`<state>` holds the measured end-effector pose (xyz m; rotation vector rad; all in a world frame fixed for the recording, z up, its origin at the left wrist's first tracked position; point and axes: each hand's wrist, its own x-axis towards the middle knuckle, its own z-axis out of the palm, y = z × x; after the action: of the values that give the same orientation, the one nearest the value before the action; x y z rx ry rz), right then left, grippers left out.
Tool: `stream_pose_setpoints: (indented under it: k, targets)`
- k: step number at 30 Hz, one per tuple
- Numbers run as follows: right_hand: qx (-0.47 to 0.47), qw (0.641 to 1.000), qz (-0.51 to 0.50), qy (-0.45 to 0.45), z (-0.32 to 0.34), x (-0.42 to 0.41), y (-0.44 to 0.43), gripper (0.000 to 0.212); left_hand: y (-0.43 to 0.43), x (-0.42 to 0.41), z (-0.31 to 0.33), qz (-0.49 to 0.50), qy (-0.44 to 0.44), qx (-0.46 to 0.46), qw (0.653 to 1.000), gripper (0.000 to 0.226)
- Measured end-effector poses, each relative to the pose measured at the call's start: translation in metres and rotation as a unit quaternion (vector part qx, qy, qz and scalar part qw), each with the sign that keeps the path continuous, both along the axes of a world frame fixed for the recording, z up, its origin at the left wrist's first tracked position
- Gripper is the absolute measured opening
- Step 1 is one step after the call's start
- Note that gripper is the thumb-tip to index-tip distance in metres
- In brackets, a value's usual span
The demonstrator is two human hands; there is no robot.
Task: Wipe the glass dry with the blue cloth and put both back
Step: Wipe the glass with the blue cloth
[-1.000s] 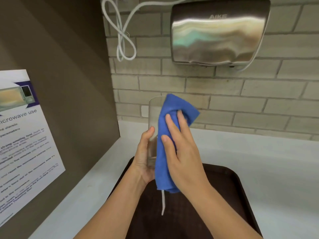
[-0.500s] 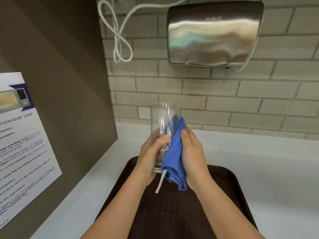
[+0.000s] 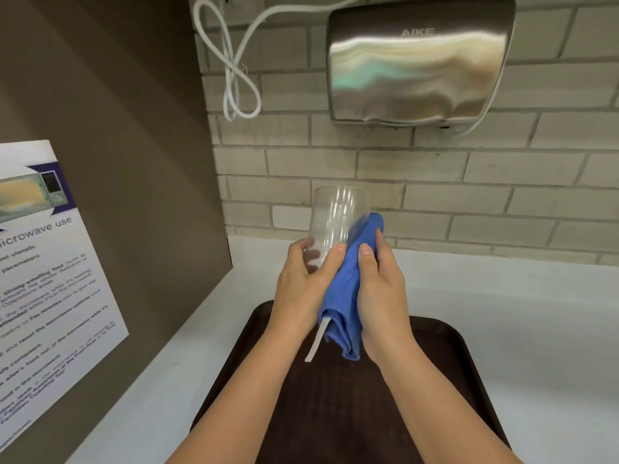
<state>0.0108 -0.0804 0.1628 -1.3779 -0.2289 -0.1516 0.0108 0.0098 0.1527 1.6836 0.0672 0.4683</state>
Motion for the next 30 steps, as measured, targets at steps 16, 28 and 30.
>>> stream_pose_setpoints:
  k: [16,28,30]
  targets:
    - [0.045,0.995,0.072,-0.052,0.046,0.017,-0.01,0.037,0.012,-0.001,0.011,-0.277,-0.02,-0.231,0.932,0.064]
    - [-0.144,0.978,0.116,0.094,-0.024,0.015,-0.03,0.028,0.008,0.021,-0.021,0.047,-0.061,-0.095,0.993,0.034]
    - [-0.11,0.978,0.129,0.12,-0.027,0.016,-0.045,0.022,0.01,0.023,-0.028,0.069,-0.049,-0.092,0.992,0.037]
